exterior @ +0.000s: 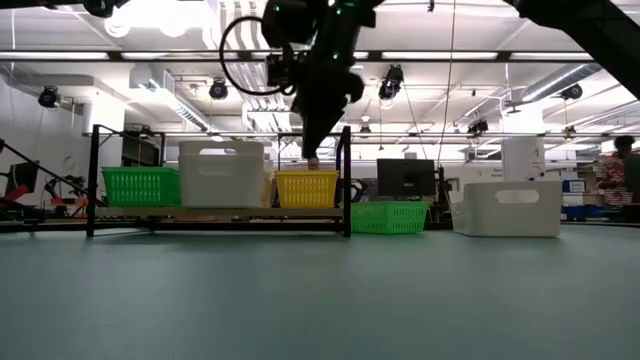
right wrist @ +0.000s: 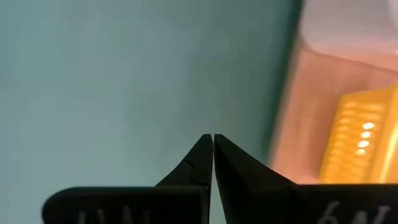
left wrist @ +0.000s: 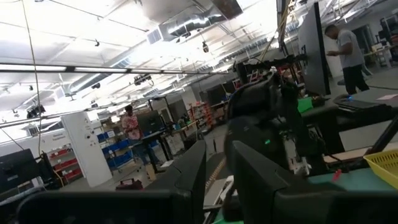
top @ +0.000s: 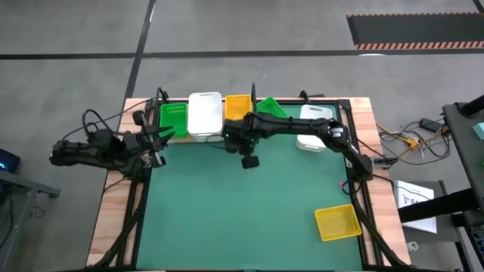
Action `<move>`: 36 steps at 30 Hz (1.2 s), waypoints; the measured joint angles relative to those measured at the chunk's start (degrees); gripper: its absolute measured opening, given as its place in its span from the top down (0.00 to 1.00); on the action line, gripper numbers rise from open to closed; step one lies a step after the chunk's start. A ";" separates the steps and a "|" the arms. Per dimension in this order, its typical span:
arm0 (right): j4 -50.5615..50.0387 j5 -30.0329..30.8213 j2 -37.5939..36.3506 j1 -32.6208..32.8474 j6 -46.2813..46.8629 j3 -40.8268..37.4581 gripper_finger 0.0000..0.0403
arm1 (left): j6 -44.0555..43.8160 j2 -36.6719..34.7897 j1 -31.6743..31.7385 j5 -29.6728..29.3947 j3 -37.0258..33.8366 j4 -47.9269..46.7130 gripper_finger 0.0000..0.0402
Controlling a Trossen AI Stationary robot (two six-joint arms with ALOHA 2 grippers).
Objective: Stack baskets on shelf by color
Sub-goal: Adjust the white bins on the shelf
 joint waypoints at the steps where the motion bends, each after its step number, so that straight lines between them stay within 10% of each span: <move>1: -0.91 0.00 -0.20 0.71 0.68 0.00 0.98 | -0.04 0.31 -0.01 0.00 0.00 0.04 0.85; 18: -5.25 -6.44 -6.82 14.66 12.98 -10.33 0.98 | -12.90 15.97 0.08 2.23 3.33 -8.51 0.99; 28: 18.27 -5.61 -22.89 17.15 16.01 -35.83 0.98 | -24.75 34.17 0.16 1.83 6.10 -17.66 1.00; 36: 40.20 -1.68 -36.39 17.12 14.49 -54.17 0.98 | -24.57 43.18 3.34 -13.99 7.06 -19.23 1.00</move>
